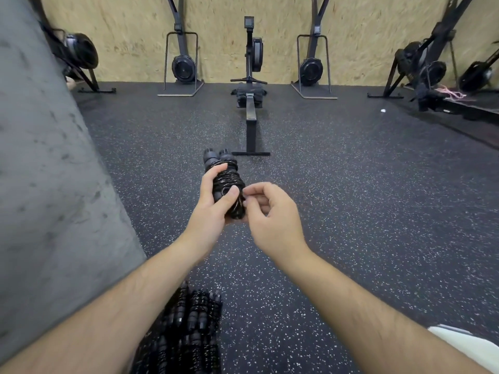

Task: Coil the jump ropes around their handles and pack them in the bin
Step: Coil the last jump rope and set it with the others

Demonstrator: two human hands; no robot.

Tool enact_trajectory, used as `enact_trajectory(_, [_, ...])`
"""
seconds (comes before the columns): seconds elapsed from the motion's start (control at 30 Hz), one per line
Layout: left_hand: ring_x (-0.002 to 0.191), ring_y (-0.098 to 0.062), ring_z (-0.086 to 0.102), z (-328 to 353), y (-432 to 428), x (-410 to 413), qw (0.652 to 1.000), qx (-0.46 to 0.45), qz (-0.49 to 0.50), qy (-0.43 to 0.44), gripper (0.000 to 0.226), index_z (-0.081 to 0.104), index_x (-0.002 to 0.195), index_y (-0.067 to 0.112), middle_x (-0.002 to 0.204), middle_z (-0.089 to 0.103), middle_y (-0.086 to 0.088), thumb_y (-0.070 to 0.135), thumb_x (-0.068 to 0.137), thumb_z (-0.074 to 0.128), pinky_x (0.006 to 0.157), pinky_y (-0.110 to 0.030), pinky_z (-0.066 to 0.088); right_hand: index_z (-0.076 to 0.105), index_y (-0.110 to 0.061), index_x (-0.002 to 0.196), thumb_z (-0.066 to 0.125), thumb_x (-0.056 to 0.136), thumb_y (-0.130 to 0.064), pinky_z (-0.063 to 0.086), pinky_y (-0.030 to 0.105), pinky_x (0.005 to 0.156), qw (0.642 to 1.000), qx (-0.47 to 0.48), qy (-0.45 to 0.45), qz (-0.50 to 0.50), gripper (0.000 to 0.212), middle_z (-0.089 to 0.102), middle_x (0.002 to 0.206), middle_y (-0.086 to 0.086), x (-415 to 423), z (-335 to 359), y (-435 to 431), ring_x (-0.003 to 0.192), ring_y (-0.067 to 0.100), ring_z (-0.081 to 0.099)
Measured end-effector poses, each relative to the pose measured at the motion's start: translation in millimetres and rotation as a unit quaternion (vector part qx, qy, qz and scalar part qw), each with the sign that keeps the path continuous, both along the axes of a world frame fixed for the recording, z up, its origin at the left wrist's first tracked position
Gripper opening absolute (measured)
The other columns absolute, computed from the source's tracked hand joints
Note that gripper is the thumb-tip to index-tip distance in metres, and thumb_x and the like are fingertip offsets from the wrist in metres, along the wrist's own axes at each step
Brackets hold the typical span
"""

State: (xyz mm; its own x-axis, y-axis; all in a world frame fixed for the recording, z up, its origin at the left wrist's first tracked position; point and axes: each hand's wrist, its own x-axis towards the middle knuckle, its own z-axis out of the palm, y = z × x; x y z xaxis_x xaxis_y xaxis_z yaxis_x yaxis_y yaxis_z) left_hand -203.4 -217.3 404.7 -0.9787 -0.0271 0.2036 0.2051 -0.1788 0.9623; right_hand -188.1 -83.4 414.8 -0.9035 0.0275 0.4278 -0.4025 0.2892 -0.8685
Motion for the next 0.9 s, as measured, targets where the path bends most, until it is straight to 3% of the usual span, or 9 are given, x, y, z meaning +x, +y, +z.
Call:
enact_trajectory(0.17, [0.101, -0.006, 0.065, -30, -25, -2, 0.993, -0.103, 0.052, -0.029, 0.053, 0.04, 0.142, 0.043, 0.127, 0.06, 0.009, 0.015, 0.102, 0.057, 0.082, -0.029, 0.058, 0.058, -0.026, 0.109, 0.047, 0.097, -0.019, 0.054, 0.041, 0.088, 0.996, 0.028, -0.081, 0.013, 0.018, 0.066, 0.102, -0.009, -11, -25, -31, 0.096, 0.01, 0.063])
enact_trajectory(0.3, [0.093, -0.002, 0.064, -65, -46, 2, 0.978, -0.163, 0.096, -0.083, 0.054, 0.036, 0.144, 0.043, 0.116, 0.062, 0.013, 0.019, 0.101, 0.058, 0.07, -0.016, 0.051, 0.053, -0.025, 0.118, 0.042, 0.098, -0.021, 0.051, 0.041, 0.091, 0.986, 0.065, -0.149, 0.032, 0.024, 0.064, 0.107, -0.003, -20, -56, -64, 0.098, 0.018, 0.063])
enact_trajectory(0.47, [0.093, -0.013, 0.057, -138, -70, 24, 0.93, -0.295, 0.164, -0.142, 0.055, 0.042, 0.136, 0.047, 0.122, 0.052, -0.004, 0.028, 0.088, 0.059, 0.083, -0.031, 0.044, 0.048, -0.028, 0.135, 0.043, 0.099, -0.047, 0.046, 0.037, 0.092, 0.958, 0.094, -0.262, 0.067, 0.041, 0.062, 0.125, 0.005, -15, -116, -108, 0.114, 0.025, 0.059])
enact_trajectory(0.57, [0.088, -0.024, 0.055, -191, -73, 49, 0.887, -0.381, 0.16, -0.205, 0.061, 0.04, 0.14, 0.04, 0.123, 0.04, -0.009, 0.017, 0.087, 0.06, 0.08, -0.033, 0.043, 0.047, -0.033, 0.136, 0.048, 0.091, -0.061, 0.047, 0.037, 0.097, 0.927, 0.095, -0.35, 0.098, 0.052, 0.062, 0.128, 0.003, 1, -162, -121, 0.113, 0.022, 0.06])
enact_trajectory(0.67, [0.089, -0.023, 0.056, -241, -73, 79, 0.875, -0.381, 0.169, -0.246, 0.069, 0.033, 0.146, 0.041, 0.125, 0.037, -0.007, 0.021, 0.087, 0.063, 0.085, -0.033, 0.045, 0.053, -0.029, 0.13, 0.057, 0.086, -0.065, 0.048, 0.03, 0.09, 0.898, 0.067, -0.418, 0.115, 0.057, 0.066, 0.116, -0.002, 25, -214, -124, 0.097, 0.011, 0.064])
enact_trajectory(0.77, [0.102, -0.024, 0.055, -289, -74, 105, 0.852, -0.359, 0.204, -0.32, 0.079, 0.017, 0.154, 0.041, 0.131, 0.036, -0.006, 0.024, 0.091, 0.062, 0.095, -0.039, 0.046, 0.054, -0.025, 0.128, 0.056, 0.086, -0.069, 0.046, 0.031, 0.096, 0.865, 0.097, -0.476, 0.125, 0.061, 0.065, 0.121, 0.001, 47, -266, -135, 0.109, 0.018, 0.062])
enact_trajectory(0.9, [0.115, -0.031, 0.055, -334, -85, 132, 0.845, -0.336, 0.22, -0.352, 0.068, 0.032, 0.151, 0.03, 0.14, 0.036, -0.011, 0.018, 0.091, 0.062, 0.102, -0.042, 0.045, 0.051, -0.021, 0.132, 0.06, 0.091, -0.055, 0.046, 0.029, 0.094, 0.82, 0.089, -0.554, 0.115, 0.054, 0.064, 0.125, 0.004, 64, -323, -154, 0.111, 0.021, 0.06])
